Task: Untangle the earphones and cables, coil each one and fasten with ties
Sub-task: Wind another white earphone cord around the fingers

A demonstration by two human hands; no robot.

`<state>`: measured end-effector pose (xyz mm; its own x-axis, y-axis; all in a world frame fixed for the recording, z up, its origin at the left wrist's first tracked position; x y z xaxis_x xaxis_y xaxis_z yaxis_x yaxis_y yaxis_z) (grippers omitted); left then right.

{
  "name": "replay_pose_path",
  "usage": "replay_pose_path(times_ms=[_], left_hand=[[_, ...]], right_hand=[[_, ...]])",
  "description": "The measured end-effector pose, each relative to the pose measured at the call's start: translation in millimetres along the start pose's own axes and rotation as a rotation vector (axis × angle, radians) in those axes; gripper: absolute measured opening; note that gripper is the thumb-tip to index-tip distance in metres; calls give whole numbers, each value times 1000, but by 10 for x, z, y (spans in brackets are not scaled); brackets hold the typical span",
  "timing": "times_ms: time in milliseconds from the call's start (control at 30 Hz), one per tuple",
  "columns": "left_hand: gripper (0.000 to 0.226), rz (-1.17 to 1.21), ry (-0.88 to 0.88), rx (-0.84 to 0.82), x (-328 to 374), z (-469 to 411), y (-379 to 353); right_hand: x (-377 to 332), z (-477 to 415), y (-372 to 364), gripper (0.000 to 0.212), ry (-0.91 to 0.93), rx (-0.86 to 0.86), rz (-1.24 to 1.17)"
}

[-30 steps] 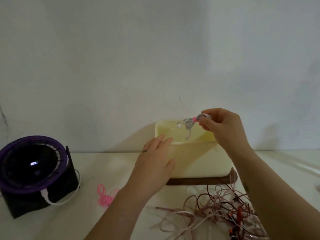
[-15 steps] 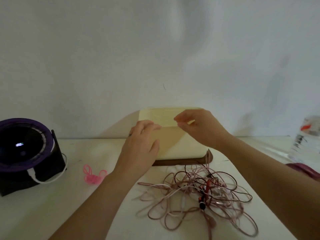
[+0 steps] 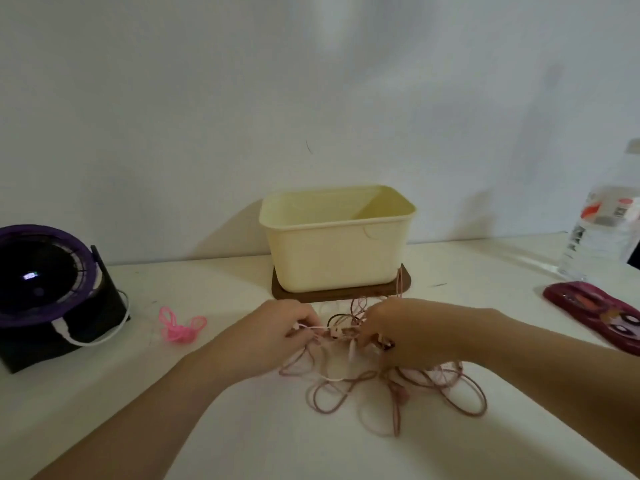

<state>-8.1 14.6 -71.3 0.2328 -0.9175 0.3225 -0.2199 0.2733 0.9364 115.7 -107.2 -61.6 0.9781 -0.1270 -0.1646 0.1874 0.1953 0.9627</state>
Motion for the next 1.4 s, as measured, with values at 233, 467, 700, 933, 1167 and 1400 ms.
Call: replay_pose_path(times_ms=[233, 467, 700, 933, 1167, 1400], left_hand=[[17, 70, 137, 370, -101, 43, 297], [19, 336, 361, 227, -89, 224, 392], [22, 104, 453, 515, 141, 405, 555], [24, 11, 47, 562, 470, 349, 453], [45, -212, 216, 396, 661, -145, 784], [35, 455, 169, 433, 849, -349, 1601]], right_hand=[[220, -3, 218, 46, -106, 133, 32], [71, 94, 480, 56, -56, 313, -213], [-80, 80, 542, 69, -47, 377, -461], [-252, 173, 681, 77, 9, 446, -382], [-467, 352, 1433, 67, 56, 629, -290], [-201, 646, 2114, 32, -102, 857, -316]])
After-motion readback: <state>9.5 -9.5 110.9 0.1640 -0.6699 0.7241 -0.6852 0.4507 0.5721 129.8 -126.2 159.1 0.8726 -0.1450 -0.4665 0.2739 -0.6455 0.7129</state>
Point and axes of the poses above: each hand's wrist, its own z-axis away from the middle knuckle, its own y-axis out of the back of the hand, x = y × z, the point moved 4 cm from there along -z, towards the middle knuckle, and after that the axes turned 7 degrees about -z, right-handed, at the moved point
